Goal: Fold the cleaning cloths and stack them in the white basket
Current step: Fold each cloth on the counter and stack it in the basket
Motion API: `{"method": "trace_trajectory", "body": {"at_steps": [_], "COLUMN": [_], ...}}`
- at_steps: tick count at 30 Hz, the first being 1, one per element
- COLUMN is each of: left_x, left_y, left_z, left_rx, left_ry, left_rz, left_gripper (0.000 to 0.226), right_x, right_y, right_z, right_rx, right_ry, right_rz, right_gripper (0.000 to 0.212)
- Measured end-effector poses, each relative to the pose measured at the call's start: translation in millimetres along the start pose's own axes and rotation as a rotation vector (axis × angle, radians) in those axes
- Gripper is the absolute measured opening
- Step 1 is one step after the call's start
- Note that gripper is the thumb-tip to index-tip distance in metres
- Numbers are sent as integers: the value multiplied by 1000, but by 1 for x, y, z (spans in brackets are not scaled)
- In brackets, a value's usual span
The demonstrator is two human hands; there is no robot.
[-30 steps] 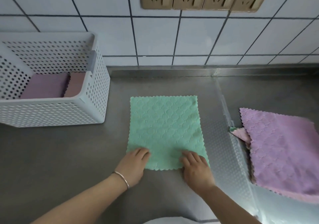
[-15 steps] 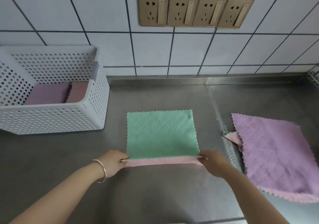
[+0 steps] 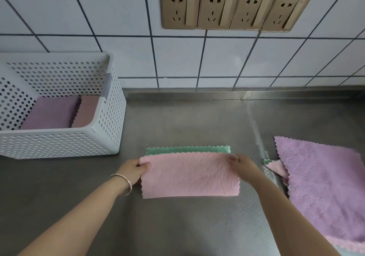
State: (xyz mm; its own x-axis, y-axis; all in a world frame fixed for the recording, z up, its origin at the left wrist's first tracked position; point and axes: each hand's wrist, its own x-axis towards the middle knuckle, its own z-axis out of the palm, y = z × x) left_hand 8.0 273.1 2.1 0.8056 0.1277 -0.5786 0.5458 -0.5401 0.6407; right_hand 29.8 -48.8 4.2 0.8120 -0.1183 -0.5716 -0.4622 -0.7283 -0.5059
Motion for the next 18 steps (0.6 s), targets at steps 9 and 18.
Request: {"method": "trace_trajectory", "body": {"at_steps": [9, 18], "left_x": [36, 47], "left_y": [8, 7], "left_z": [22, 27], "left_rx": [155, 152], "left_ry": [136, 174], "left_rz": [-88, -143], "left_gripper": [33, 36], "right_x": [36, 40], "right_y": [1, 3], "right_z": [16, 18], "right_rx": [-56, -44], "right_ry": [115, 185], "right_rz": [62, 78], "right_gripper": [23, 30]}}
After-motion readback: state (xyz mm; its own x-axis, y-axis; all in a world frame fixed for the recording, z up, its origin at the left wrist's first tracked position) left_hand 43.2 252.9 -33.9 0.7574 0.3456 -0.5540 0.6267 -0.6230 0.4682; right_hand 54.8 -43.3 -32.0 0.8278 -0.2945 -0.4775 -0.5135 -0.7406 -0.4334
